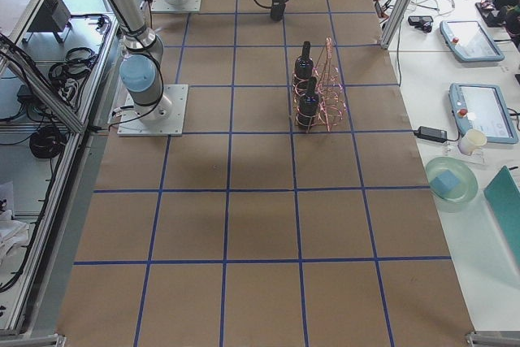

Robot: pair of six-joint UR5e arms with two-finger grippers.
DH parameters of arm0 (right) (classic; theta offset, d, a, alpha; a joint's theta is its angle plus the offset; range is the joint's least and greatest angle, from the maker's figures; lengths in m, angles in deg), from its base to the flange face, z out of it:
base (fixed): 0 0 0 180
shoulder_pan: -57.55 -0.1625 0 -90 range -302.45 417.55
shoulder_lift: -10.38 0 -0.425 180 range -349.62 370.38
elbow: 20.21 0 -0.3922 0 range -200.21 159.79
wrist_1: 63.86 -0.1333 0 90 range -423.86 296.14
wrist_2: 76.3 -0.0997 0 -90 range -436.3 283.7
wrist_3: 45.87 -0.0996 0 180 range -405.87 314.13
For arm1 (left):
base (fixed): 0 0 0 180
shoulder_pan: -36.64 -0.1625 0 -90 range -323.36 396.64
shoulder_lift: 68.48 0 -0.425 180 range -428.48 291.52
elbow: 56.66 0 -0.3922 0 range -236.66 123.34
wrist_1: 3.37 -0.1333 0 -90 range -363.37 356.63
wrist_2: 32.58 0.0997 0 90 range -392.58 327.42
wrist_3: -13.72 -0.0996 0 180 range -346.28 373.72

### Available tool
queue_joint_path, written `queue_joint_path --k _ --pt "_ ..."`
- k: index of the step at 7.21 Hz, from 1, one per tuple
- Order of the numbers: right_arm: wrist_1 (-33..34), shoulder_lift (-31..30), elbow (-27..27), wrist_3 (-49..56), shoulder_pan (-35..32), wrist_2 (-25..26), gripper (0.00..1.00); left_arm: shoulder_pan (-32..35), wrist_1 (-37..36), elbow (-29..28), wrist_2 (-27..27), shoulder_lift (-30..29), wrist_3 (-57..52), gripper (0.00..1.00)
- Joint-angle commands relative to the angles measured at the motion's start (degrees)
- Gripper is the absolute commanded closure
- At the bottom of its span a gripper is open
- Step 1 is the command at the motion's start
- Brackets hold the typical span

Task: Place wine into wine basket
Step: 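Open the left gripper and withdraw it while the right gripper leaves the rack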

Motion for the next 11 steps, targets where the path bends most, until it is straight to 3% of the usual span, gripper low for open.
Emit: queue_joint_path --k 1,2,3,5,6,9,11 --pt "0.0 -0.1 0.0 0.0 0.0 0.0 0.0 0.7 1.0 -0.3 0.0 0.6 0.2 0.37" --pt "0.0 -0.1 0.0 0.0 0.0 0.0 0.0 0.7 1.1 -1.1 -0.2 1.4 0.2 0.06" --pt "0.0 -0.1 0.0 0.0 0.0 0.0 0.0 0.0 1.1 -3.2 0.9 2.2 -0.1 0.0" --pt "0.1 0.0 0.2 -1.2 -0.1 -1.3 0.0 -1.2 7.8 -13.0 5.3 2.9 -0.4 0.0" --pt "0.2 0.6 1.0 -3.2 -0.1 -2.7 0.0 -0.9 10.3 -14.8 4.5 3.8 -0.3 0.0" --pt "0.2 4.2 5.1 -9.1 -2.4 -2.9 0.0 -8.9 13.3 -14.7 4.8 6.0 -0.6 0.0" --pt "0.7 6.5 5.8 -16.0 -6.7 -2.0 0.0 -9.1 15.8 -13.5 5.3 7.8 -0.8 0.0"
